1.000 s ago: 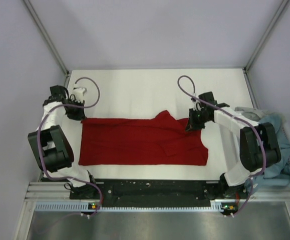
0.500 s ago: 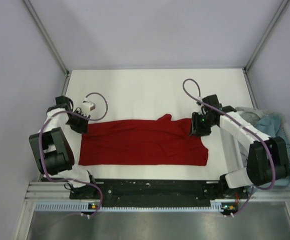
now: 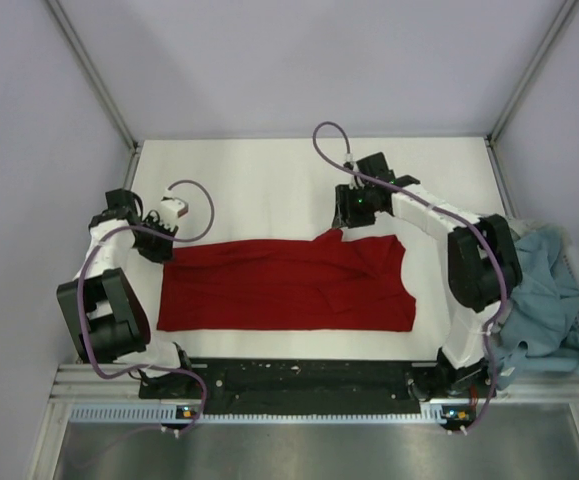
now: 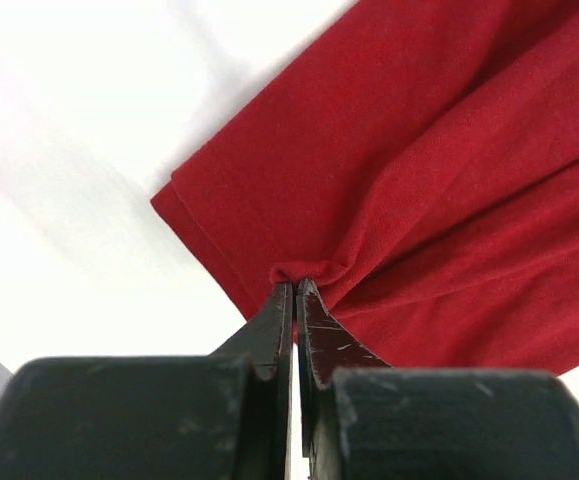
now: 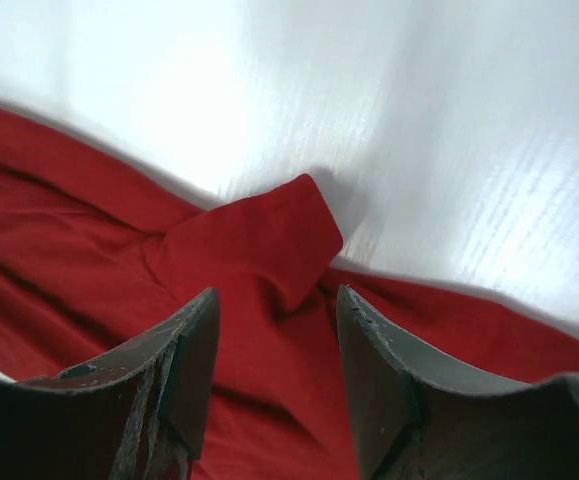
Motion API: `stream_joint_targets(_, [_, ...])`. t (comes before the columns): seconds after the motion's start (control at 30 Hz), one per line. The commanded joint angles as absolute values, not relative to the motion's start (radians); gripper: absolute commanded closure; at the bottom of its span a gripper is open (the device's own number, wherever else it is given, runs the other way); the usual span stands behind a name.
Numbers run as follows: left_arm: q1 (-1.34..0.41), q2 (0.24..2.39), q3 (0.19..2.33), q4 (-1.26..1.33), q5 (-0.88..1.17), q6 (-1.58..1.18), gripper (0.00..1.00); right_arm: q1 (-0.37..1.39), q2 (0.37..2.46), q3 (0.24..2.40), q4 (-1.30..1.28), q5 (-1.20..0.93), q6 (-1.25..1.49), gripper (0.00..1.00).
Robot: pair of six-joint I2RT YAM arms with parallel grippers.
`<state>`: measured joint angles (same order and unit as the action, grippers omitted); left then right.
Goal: Fold and stack the t-shirts
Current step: Fold the other side of the tshirt into a rectangle
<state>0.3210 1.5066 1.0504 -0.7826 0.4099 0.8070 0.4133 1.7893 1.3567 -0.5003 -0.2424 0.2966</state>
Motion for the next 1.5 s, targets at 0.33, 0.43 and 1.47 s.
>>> stream_joint_targets(0.33, [0.327, 1.486, 1.081, -0.769, 0.434, 0.795, 1.0, 0.428, 1.911, 1.387, -0.442, -0.37, 0.302, 1.0])
stream_joint_targets(0.43, [0.325, 1.483, 1.089, -0.764, 0.448, 0.788, 1.0, 0.428, 1.887, 1.376, -0.442, -0.371, 0.308, 1.0])
stream_joint_targets(1.47, [0.344, 1.502, 1.028, -0.784, 0.31, 0.942, 1.0, 0.572, 1.404, 0.965, -0.482, -0.319, 0.144, 1.0])
